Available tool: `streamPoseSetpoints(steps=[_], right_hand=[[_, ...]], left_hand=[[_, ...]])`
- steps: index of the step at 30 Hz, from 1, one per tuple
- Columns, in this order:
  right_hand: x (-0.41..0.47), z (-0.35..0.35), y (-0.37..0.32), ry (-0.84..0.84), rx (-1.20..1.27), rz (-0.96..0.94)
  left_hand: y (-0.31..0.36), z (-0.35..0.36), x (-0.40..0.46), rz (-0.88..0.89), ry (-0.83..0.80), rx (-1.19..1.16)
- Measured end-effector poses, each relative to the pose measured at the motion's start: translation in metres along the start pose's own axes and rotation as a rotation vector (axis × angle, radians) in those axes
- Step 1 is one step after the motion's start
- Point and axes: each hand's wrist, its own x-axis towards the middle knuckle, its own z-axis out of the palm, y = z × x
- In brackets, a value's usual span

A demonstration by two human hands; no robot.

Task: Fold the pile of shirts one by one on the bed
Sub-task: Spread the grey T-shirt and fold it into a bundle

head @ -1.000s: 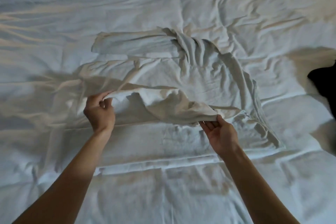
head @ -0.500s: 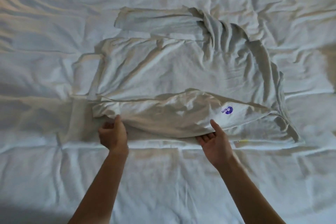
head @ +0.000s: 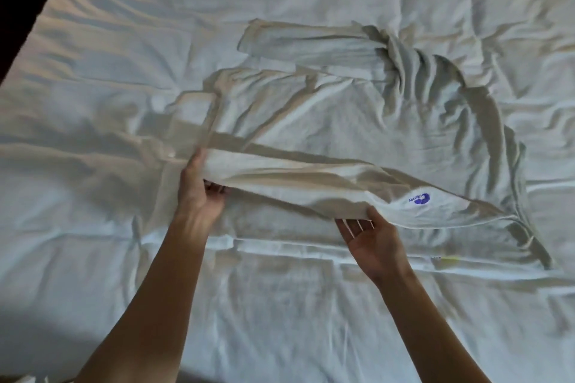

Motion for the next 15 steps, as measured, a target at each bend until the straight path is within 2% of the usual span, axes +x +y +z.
streamPoseSetpoints(steps=[2, 6, 10, 13, 15], right_hand=[[0.001, 0.002, 0.002, -0.021, 0.023, -0.012], [0.001, 0.003, 0.011, -0.053, 0.043, -0.001], [0.001, 0.007, 0.009, -0.144, 0.064, -0.038], [-0.002, 0.012, 0.007, -0.233, 0.054, -0.080], [-0.001, 0.012, 0.006, -0.218, 0.029, -0.091]], left_hand=[[-0.003, -0.005, -0.003, -0.062, -0.025, -0.109], [-0.033, -0.003, -0.020, -0.345, 0.010, -0.088], [-0.072, 0.015, -0.046, -0.449, 0.084, -0.125], [-0.104, 0.035, -0.071, -0.615, 0.007, -0.169], [-0.116, 0.046, -0.077, -0.664, -0.099, -0.290]])
